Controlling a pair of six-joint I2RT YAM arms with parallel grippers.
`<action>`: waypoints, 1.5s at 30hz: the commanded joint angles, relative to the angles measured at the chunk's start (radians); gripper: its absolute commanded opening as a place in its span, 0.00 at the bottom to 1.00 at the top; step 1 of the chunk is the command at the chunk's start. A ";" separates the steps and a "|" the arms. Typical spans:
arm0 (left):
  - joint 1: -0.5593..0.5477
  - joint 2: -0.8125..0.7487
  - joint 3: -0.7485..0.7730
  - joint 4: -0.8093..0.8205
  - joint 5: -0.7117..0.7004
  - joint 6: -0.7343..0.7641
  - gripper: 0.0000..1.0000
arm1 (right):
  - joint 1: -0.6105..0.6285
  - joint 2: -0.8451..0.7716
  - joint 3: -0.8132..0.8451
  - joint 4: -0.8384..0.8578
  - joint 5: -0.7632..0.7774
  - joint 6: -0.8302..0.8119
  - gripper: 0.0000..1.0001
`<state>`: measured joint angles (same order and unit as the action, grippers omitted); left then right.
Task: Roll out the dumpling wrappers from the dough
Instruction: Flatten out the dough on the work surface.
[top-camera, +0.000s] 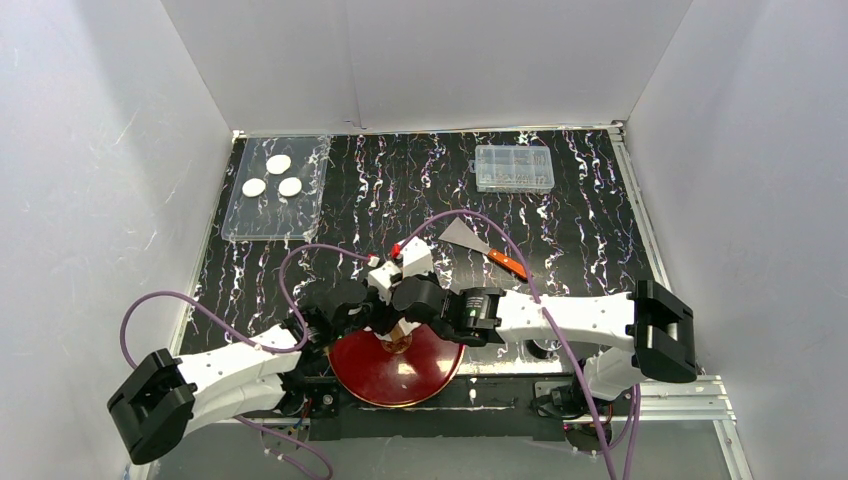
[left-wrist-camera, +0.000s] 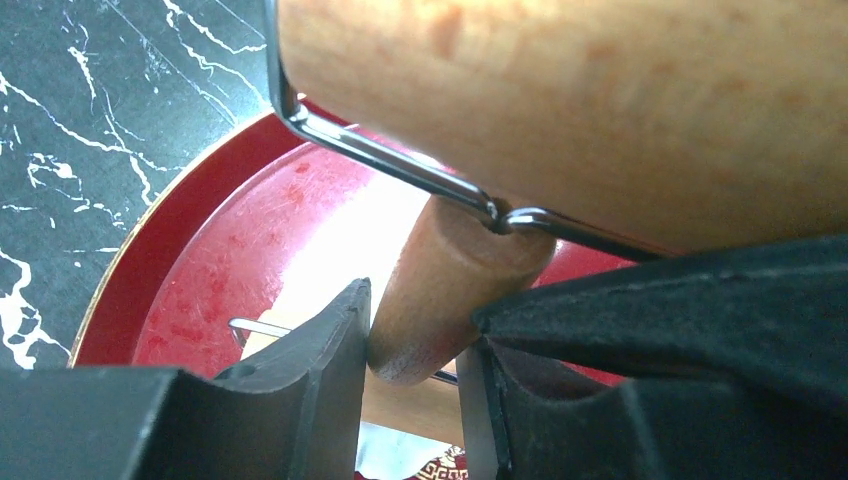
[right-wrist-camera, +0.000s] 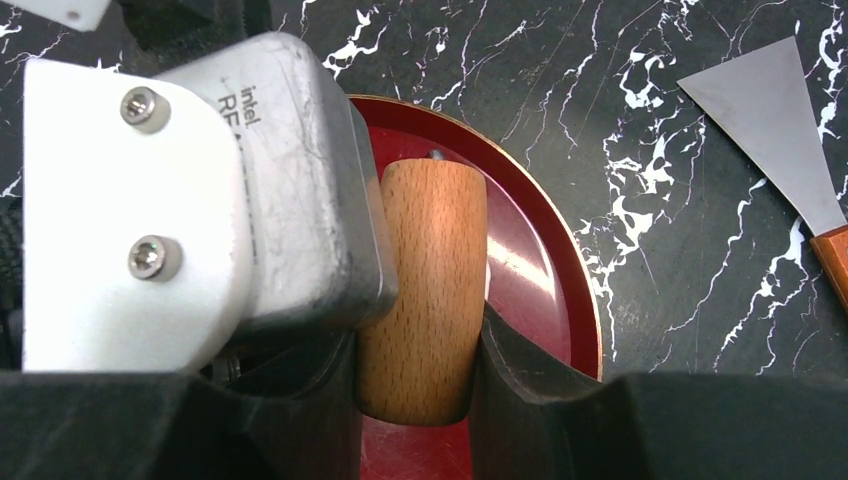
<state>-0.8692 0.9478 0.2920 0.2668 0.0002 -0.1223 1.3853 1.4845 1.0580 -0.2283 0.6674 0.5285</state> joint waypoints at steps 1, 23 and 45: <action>0.019 0.085 -0.008 -0.018 -0.210 -0.053 0.00 | 0.100 0.064 0.039 0.090 -0.306 -0.082 0.01; 0.032 -0.049 0.075 -0.033 -0.138 0.067 0.00 | 0.082 0.005 0.056 0.088 -0.293 -0.103 0.01; 0.033 0.124 0.034 0.031 -0.153 0.019 0.00 | 0.078 0.043 -0.052 0.126 -0.358 0.027 0.01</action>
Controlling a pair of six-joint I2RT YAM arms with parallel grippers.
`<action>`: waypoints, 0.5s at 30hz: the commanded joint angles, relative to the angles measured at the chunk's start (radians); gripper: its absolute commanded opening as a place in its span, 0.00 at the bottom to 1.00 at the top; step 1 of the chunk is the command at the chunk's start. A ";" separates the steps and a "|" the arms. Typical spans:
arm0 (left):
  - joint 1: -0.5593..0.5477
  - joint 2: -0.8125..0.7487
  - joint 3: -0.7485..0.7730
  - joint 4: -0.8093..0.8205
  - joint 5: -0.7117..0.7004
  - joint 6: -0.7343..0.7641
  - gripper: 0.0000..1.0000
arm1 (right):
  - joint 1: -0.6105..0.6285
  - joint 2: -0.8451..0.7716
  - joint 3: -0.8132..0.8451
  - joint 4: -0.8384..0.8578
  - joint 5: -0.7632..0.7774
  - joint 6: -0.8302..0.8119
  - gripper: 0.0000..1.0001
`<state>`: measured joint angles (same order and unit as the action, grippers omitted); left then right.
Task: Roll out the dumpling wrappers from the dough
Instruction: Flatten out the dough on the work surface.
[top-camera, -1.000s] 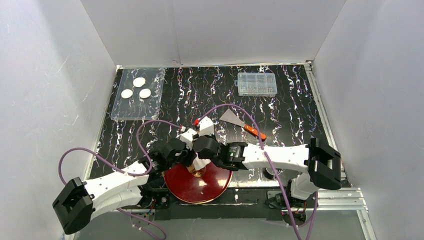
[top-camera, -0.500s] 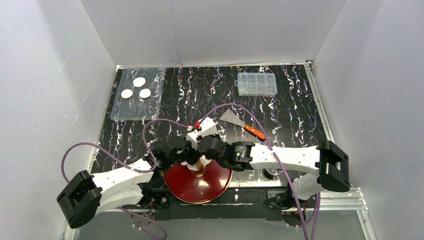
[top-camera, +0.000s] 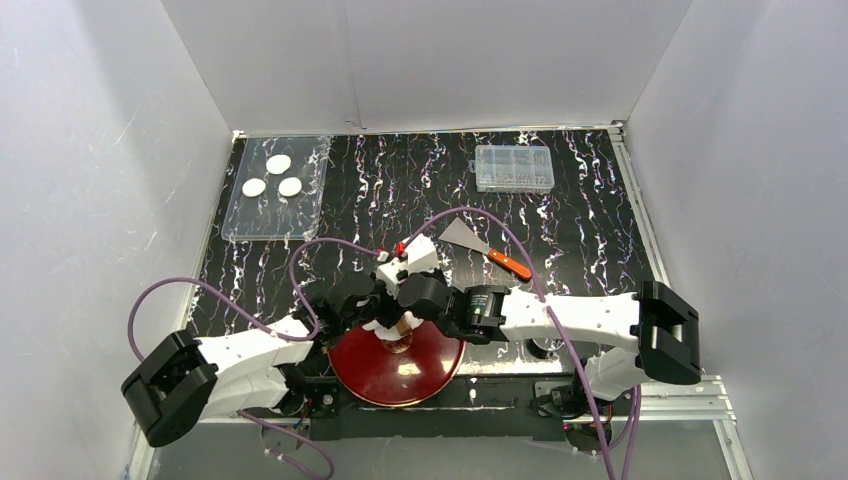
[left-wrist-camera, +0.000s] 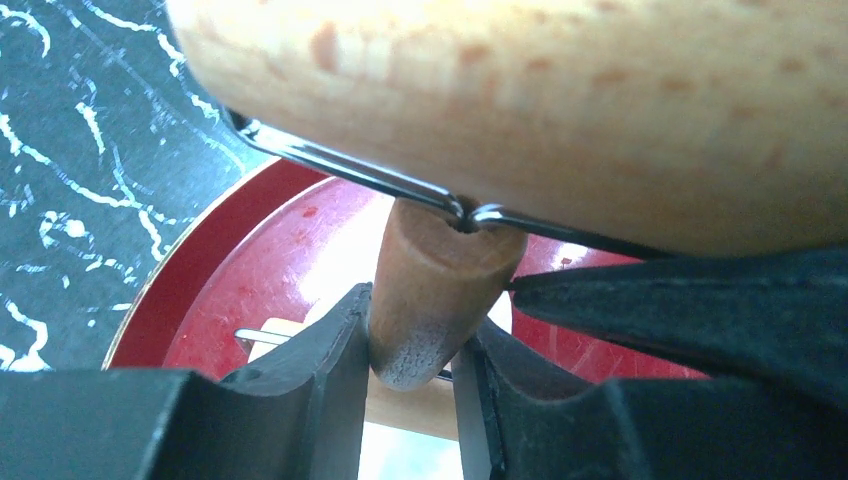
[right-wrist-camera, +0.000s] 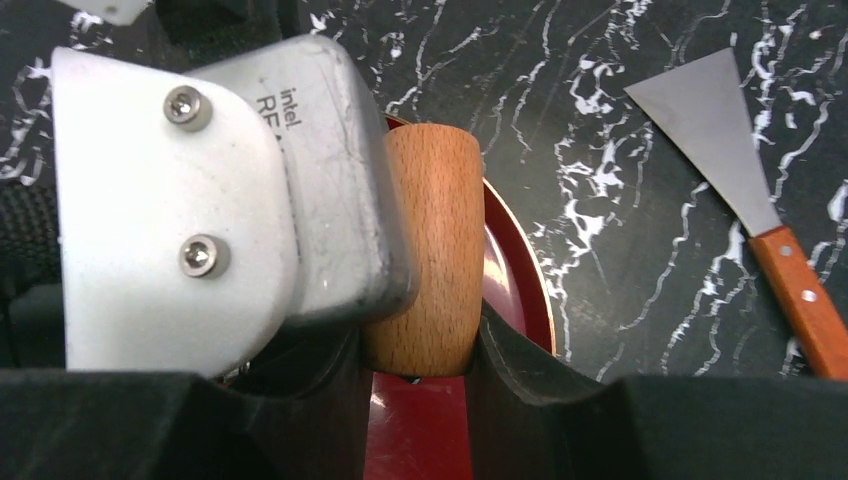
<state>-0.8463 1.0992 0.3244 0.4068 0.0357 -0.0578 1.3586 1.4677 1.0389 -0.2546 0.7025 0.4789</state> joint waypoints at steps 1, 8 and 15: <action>0.010 -0.042 0.002 -0.142 -0.207 -0.062 0.00 | 0.108 0.068 -0.034 0.161 -0.405 0.081 0.01; 0.076 -0.080 0.002 -0.219 -0.227 -0.145 0.00 | 0.125 0.121 -0.004 0.157 -0.442 0.079 0.01; 0.113 -0.123 0.023 -0.179 -0.173 -0.109 0.00 | 0.127 0.111 0.013 0.134 -0.439 0.060 0.01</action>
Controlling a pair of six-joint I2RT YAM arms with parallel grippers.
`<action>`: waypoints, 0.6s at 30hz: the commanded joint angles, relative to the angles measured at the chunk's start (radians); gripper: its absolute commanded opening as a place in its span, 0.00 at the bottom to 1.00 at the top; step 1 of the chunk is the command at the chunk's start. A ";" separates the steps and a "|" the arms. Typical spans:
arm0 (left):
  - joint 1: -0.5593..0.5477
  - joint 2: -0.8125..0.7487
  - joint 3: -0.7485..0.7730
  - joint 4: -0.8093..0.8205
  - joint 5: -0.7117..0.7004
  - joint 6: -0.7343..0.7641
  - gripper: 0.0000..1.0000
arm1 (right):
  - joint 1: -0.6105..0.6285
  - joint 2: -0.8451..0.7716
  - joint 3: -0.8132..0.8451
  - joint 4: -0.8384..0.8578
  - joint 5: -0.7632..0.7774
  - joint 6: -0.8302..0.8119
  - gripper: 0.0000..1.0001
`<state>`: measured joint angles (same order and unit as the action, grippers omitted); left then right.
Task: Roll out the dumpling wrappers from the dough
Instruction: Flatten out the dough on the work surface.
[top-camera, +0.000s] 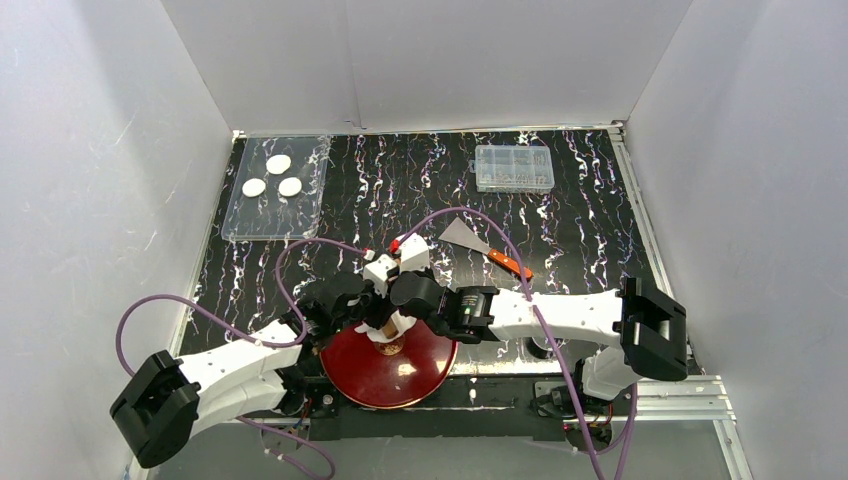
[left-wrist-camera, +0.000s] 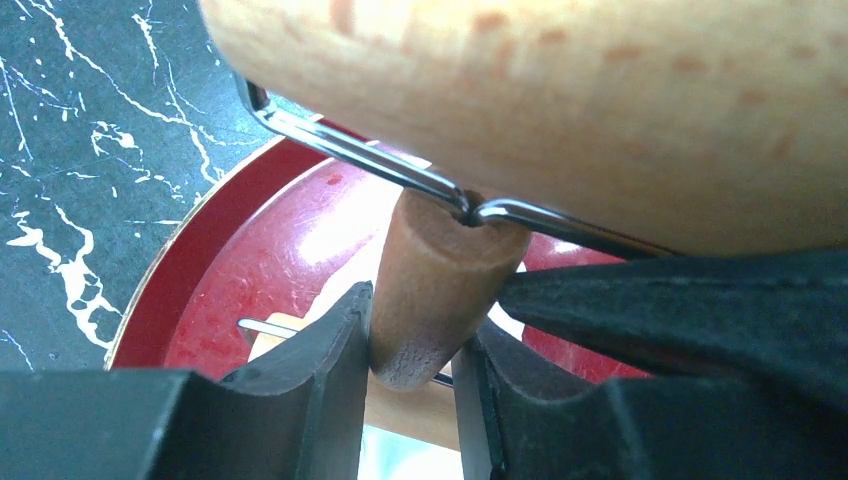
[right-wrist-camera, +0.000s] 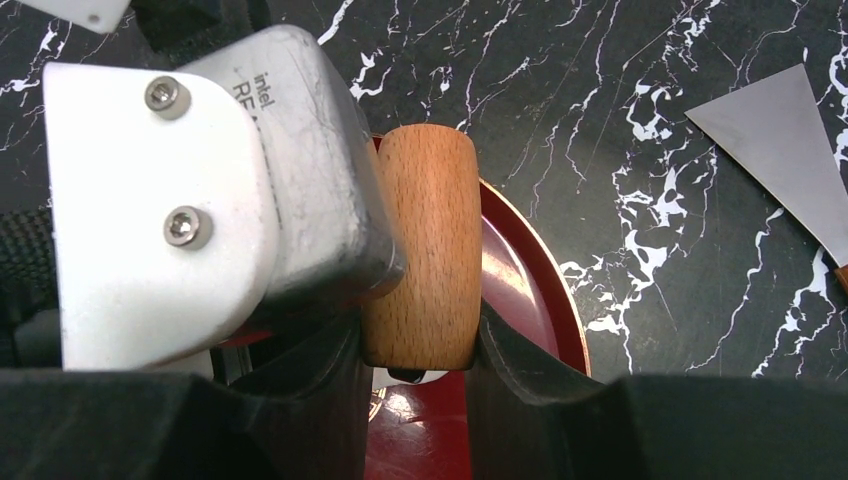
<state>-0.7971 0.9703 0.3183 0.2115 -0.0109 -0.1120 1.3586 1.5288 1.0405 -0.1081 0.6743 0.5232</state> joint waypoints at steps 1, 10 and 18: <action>0.063 0.004 0.037 0.027 -0.115 -0.039 0.00 | 0.128 0.048 0.013 -0.011 -0.409 0.010 0.01; 0.098 0.036 0.032 -0.078 -0.170 -0.128 0.00 | 0.138 0.061 -0.004 0.004 -0.425 0.025 0.01; 0.098 0.007 0.012 -0.050 -0.158 -0.104 0.00 | 0.141 0.101 0.027 0.001 -0.439 0.008 0.01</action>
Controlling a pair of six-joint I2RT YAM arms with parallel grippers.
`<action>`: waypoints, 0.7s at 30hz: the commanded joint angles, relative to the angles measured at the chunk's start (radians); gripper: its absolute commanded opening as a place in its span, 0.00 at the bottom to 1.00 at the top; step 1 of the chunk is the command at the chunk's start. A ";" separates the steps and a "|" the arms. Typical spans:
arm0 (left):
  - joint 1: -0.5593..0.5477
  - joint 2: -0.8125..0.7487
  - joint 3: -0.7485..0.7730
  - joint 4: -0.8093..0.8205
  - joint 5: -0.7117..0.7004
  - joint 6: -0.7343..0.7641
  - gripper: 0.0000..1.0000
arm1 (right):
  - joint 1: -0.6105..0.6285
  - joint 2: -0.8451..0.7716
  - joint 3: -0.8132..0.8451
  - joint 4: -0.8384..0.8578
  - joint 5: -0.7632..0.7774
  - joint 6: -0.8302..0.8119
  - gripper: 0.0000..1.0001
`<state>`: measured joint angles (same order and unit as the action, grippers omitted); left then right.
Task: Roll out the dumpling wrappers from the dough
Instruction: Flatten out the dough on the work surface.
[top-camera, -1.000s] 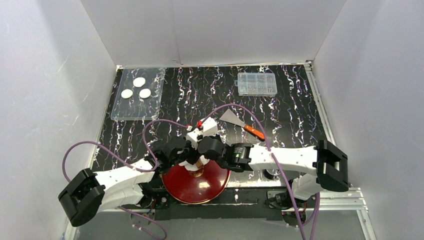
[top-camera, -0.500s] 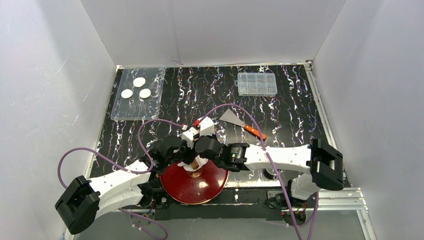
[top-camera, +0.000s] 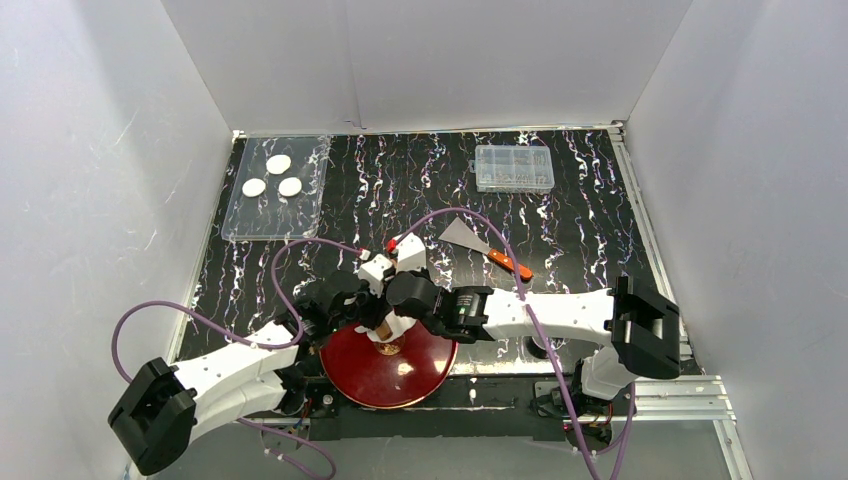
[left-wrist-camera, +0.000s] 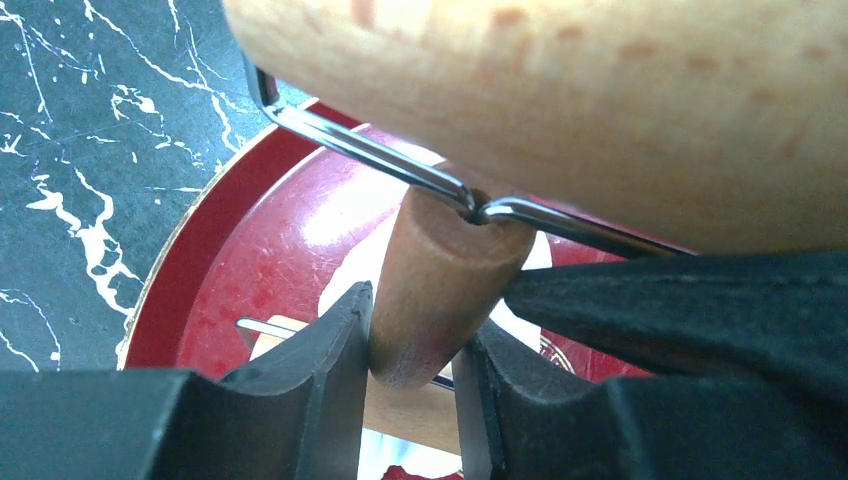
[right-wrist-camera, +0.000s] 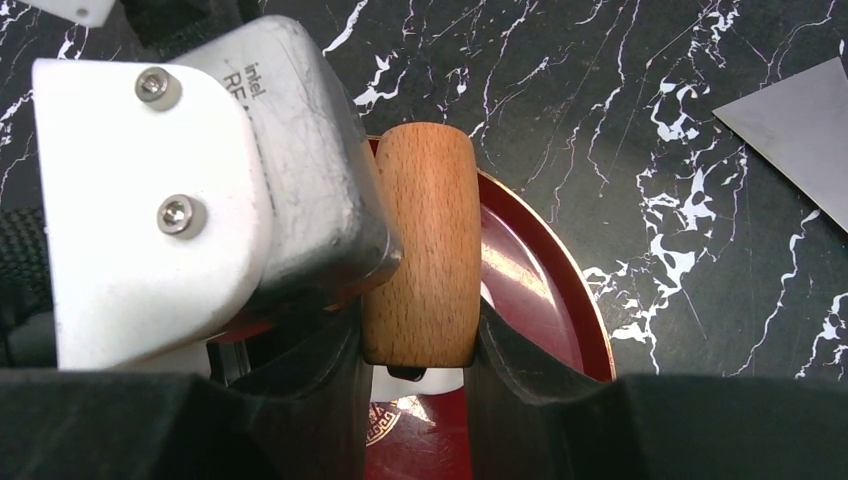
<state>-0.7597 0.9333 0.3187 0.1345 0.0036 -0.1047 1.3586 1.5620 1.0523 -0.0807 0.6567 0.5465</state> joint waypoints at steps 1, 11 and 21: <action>0.060 0.042 0.018 0.049 -0.158 -0.082 0.00 | 0.140 0.064 0.019 -0.029 -0.417 -0.024 0.01; 0.060 0.118 0.134 0.292 0.033 0.054 0.00 | 0.129 -0.075 0.027 -0.079 -0.311 -0.121 0.01; 0.010 0.190 0.173 0.365 0.099 0.067 0.00 | 0.128 -0.106 0.007 -0.092 -0.280 -0.088 0.01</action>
<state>-0.7547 1.1019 0.3794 0.3088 0.2176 0.0097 1.3582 1.4666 1.0489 -0.2363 0.7048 0.4450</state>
